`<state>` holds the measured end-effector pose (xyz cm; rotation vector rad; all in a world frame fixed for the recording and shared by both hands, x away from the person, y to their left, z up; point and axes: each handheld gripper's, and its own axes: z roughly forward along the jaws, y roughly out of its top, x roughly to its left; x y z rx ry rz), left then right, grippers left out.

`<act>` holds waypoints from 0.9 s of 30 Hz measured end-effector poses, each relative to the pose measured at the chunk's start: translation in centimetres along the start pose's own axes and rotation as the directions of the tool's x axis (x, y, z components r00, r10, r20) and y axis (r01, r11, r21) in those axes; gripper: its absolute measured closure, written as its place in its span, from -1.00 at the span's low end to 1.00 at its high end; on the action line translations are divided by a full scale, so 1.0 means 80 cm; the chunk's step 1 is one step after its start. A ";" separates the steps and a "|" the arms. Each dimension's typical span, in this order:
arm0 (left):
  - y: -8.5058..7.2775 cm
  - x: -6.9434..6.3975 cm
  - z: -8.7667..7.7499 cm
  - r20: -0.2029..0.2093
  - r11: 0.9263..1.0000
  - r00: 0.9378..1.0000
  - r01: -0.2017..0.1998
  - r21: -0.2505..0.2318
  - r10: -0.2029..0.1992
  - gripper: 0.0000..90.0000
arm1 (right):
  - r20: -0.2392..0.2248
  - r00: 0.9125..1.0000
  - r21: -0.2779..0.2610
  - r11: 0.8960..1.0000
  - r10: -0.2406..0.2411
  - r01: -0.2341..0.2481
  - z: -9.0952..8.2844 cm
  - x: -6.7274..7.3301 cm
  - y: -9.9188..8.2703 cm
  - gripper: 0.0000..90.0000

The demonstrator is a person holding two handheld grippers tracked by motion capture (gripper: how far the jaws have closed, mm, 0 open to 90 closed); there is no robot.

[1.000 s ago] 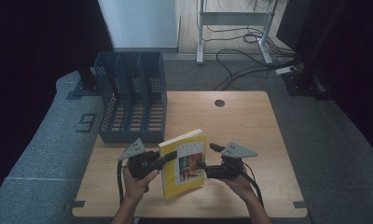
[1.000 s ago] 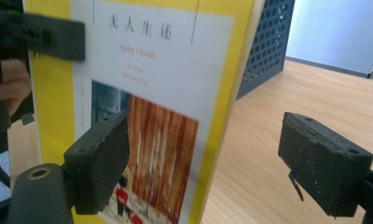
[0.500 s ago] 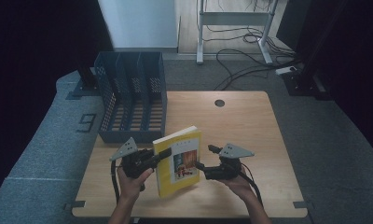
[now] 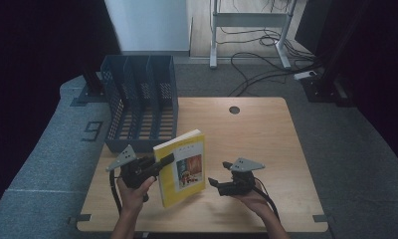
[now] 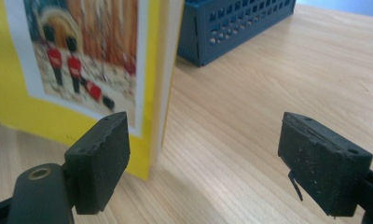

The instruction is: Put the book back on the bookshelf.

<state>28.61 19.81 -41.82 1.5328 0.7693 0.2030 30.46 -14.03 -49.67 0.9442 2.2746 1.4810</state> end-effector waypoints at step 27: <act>0.007 0.003 -0.010 -0.038 0.999 0.999 0.020 -0.050 -0.022 0.68 | 0.191 0.980 0.190 0.978 0.051 -0.087 0.032 -0.028 -0.047 -0.59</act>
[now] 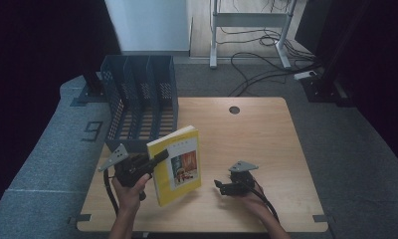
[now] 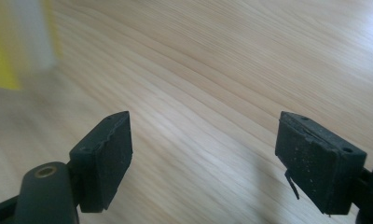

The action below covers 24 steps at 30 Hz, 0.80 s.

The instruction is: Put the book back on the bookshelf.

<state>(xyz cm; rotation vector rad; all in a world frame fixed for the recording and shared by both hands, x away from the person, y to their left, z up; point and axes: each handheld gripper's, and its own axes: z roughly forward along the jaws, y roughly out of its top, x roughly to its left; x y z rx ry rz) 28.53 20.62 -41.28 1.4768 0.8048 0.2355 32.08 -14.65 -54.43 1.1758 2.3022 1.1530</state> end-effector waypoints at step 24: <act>0.041 0.007 -0.020 -0.081 0.997 0.997 -0.014 -0.074 0.008 0.68 | 0.124 0.992 0.030 0.999 0.025 -0.029 0.005 -0.008 -0.011 -0.56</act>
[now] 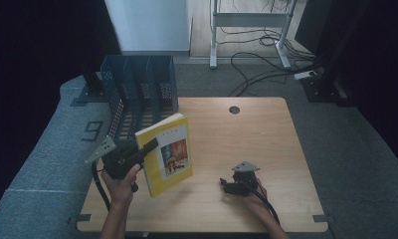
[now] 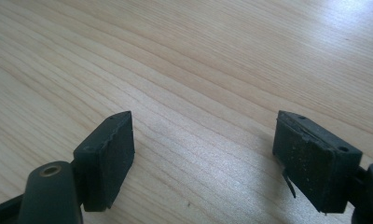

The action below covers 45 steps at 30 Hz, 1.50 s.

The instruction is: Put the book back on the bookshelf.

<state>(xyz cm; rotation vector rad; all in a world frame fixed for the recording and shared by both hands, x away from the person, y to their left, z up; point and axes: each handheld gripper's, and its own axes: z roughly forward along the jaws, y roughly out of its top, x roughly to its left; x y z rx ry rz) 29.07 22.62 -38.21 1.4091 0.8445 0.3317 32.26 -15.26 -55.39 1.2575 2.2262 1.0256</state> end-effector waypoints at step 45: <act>0.047 0.027 0.000 -0.112 0.999 0.994 -0.022 -0.044 0.017 0.67 | 0.014 1.000 0.004 1.000 -0.003 0.003 0.001 0.000 0.001 -0.56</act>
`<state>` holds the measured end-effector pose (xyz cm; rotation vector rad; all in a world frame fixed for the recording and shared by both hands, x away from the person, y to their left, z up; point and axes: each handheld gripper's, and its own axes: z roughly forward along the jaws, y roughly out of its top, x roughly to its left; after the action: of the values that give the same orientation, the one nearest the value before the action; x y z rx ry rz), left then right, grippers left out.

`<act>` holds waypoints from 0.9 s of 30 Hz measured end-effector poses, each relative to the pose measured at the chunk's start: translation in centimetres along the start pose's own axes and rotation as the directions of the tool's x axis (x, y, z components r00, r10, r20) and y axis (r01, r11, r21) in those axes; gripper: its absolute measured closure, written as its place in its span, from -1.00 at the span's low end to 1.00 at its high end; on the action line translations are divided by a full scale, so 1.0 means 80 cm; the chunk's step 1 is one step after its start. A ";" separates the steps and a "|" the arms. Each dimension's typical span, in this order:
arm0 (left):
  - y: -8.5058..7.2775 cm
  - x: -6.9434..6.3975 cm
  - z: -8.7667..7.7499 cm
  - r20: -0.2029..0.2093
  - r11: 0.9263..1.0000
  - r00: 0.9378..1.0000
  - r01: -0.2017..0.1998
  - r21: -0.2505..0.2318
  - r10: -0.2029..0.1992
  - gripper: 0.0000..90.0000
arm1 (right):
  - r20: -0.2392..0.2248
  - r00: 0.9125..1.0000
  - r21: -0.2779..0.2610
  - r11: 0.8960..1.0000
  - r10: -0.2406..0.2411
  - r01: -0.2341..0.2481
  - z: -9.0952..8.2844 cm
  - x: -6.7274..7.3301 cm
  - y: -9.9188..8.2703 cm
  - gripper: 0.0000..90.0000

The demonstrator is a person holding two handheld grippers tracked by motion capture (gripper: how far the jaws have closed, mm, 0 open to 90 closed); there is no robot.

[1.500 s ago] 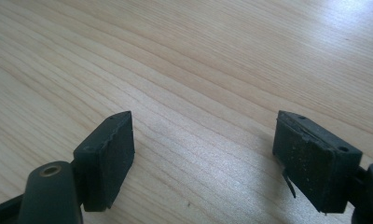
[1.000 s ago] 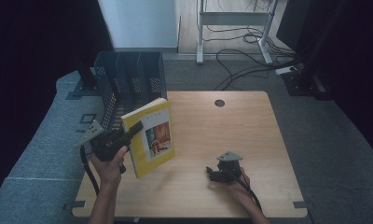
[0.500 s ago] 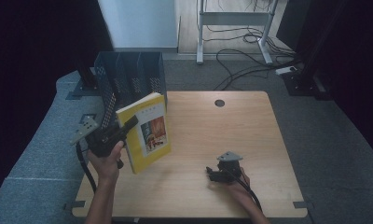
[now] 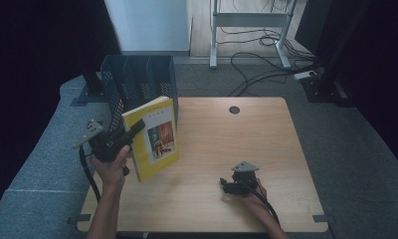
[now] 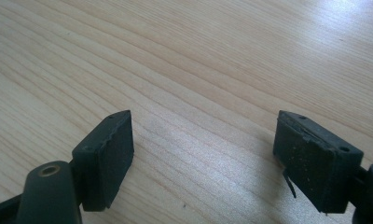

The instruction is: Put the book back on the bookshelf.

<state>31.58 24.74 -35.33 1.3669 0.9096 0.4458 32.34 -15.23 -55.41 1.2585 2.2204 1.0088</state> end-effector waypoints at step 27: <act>0.019 0.011 0.018 -0.037 1.000 0.999 0.007 -0.019 -0.007 0.67 | -0.002 1.000 0.002 1.000 -0.001 0.001 0.000 0.000 0.000 -0.56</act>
<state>33.55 24.76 -34.17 1.3421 0.9381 0.4744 32.34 -15.24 -55.40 1.2570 2.2235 1.0080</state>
